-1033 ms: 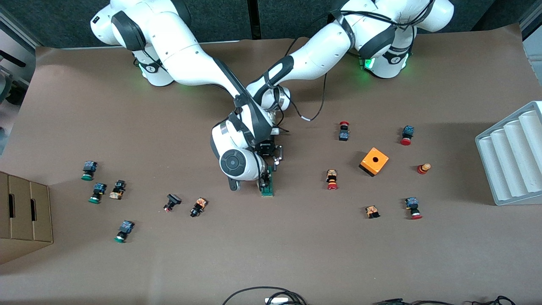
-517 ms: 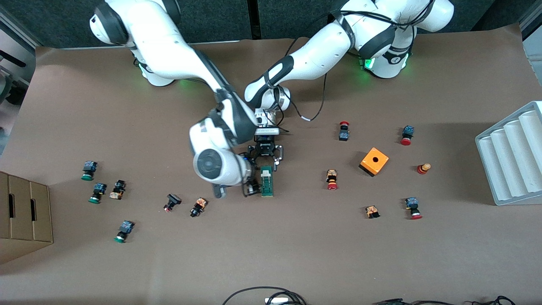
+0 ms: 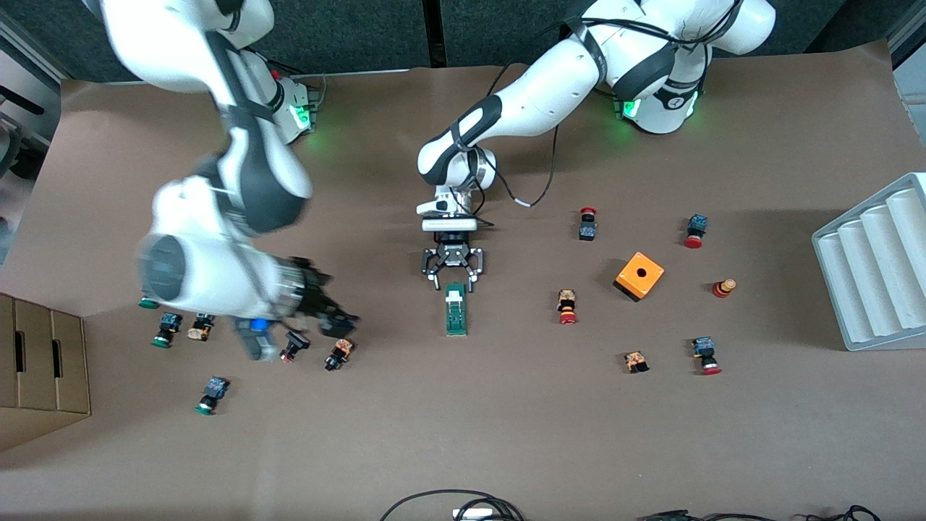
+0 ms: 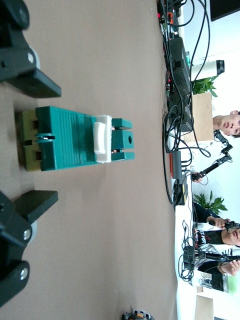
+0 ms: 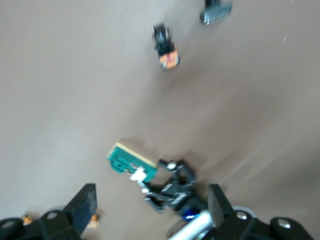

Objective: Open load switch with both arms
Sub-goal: 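Open the right gripper and withdraw it from the switch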

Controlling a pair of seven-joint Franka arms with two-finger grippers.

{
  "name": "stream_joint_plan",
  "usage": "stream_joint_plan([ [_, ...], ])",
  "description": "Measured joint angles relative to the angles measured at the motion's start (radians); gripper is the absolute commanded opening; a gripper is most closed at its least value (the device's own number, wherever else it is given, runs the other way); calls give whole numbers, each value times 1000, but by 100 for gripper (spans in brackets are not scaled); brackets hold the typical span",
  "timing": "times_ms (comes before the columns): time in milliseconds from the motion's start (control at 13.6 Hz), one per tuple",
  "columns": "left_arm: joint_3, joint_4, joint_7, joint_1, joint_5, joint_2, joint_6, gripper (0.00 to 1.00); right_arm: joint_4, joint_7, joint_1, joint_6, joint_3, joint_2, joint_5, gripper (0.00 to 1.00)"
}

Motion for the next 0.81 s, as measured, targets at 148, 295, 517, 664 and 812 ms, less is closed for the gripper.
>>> stream_joint_plan([
  [148,1,9,51,1,-23,-1,0,100,-84,-205,-99,-53,65,-119,-115,100],
  [295,-5,26,131,0,-82,-7,8,100,-135,-383,-201,-106,130,-208,-184,100],
  [517,-9,45,289,1,-200,-41,60,100,-160,-695,-294,-161,115,-288,-245,100],
  [664,-9,51,401,6,-281,-78,95,100,-165,-926,-311,-180,30,-323,-269,100],
  [812,-9,53,527,18,-367,-123,133,100,-169,-1115,-332,-183,-41,-349,-280,100],
])
